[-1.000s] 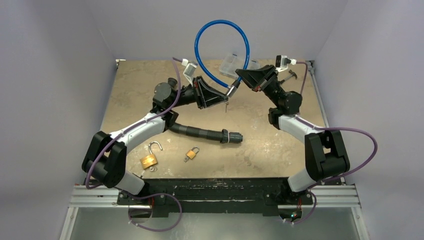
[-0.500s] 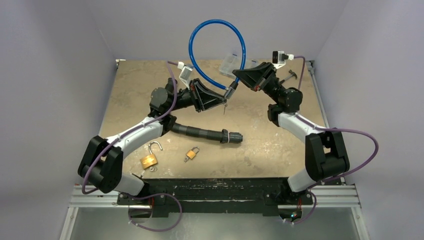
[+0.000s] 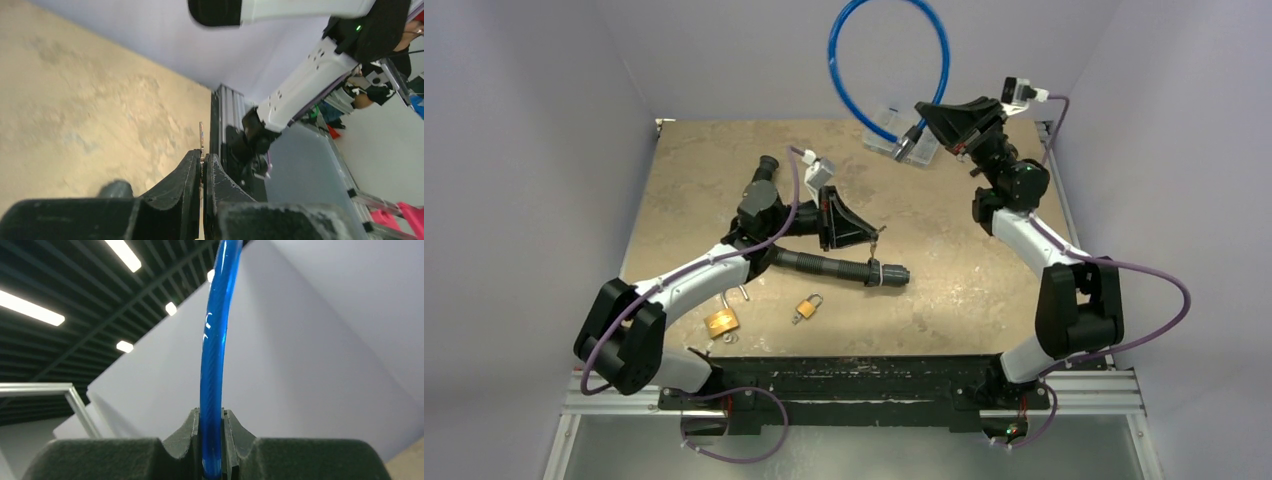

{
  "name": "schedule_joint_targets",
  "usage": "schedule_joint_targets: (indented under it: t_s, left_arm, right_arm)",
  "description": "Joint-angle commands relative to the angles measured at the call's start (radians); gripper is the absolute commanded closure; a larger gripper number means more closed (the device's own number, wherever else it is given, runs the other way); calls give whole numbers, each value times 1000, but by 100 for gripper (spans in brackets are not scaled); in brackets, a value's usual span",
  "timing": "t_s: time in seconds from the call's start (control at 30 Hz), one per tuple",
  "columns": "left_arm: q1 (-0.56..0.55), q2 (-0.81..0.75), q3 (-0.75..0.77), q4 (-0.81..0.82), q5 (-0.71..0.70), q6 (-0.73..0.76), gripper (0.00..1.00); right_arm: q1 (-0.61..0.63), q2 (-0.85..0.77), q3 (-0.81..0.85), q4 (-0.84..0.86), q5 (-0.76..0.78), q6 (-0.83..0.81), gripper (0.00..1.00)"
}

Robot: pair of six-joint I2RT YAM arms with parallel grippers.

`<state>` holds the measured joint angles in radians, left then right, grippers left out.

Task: Lock with the key
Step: Place the lock at the center of the board.

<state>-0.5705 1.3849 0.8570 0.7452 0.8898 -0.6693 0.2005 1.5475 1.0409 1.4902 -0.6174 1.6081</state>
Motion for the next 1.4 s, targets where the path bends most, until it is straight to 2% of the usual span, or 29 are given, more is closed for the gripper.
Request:
schedule_joint_targets:
  t_s: [0.0, 0.3, 0.4, 0.6, 0.77, 0.9, 1.0, 1.37]
  left_arm:
    - [-8, 3, -22, -111, 76, 74, 100]
    - [-3, 0, 18, -197, 61, 136, 100]
    - [16, -1, 33, -217, 60, 141, 100]
    - [118, -43, 43, -236, 85, 118, 100]
    - [250, -96, 11, -151, 72, 23, 100]
    - [345, -126, 14, -114, 11, -38, 100]
    - [384, -125, 47, -159, -28, -22, 100]
    - [392, -90, 96, -318, -137, 68, 100]
  right_arm:
    - [-22, -34, 69, 259, 138, 8, 100]
    - [-61, -29, 43, 242, 95, -29, 100]
    - [-71, -41, 11, 170, 73, -82, 100]
    - [-71, -49, -49, -55, 26, -289, 100]
    - [-65, 25, -48, -168, 3, -417, 100]
    - [-27, 96, -27, -262, 22, -493, 100]
    - [18, 149, -21, -350, 61, -544, 100]
    - [116, 373, 44, -456, 228, -552, 100]
